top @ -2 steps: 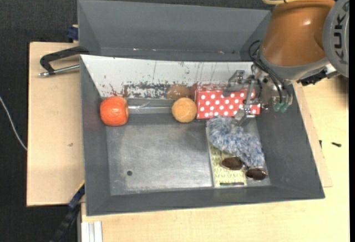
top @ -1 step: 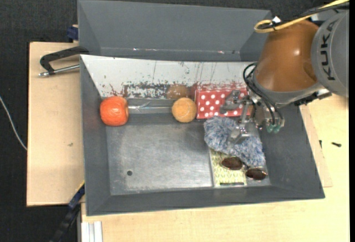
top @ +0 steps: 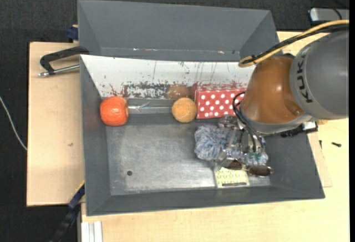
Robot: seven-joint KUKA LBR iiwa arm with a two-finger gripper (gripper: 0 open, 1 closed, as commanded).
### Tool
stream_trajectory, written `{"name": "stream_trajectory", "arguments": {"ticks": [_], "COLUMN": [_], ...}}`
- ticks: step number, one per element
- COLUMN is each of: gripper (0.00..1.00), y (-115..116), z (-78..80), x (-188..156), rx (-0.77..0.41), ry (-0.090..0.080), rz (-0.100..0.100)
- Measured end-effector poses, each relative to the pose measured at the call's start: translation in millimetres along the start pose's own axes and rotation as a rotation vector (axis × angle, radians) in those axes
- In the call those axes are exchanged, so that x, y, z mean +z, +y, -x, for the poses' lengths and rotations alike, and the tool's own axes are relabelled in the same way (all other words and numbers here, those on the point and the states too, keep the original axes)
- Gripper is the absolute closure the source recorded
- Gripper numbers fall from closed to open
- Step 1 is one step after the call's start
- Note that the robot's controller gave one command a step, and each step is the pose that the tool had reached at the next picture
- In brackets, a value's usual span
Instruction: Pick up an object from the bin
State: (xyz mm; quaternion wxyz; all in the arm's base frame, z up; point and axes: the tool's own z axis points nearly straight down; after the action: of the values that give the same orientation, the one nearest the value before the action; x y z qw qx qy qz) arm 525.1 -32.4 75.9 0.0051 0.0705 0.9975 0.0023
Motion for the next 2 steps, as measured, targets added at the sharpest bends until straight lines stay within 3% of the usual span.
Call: {"name": "stream_trajectory", "arguments": {"ticks": [2], "gripper": [0.00], "y": [1.0], "z": [1.9], "x": [-2.1], "rx": [-0.001], "ry": [0.002], "rz": [-0.003]}}
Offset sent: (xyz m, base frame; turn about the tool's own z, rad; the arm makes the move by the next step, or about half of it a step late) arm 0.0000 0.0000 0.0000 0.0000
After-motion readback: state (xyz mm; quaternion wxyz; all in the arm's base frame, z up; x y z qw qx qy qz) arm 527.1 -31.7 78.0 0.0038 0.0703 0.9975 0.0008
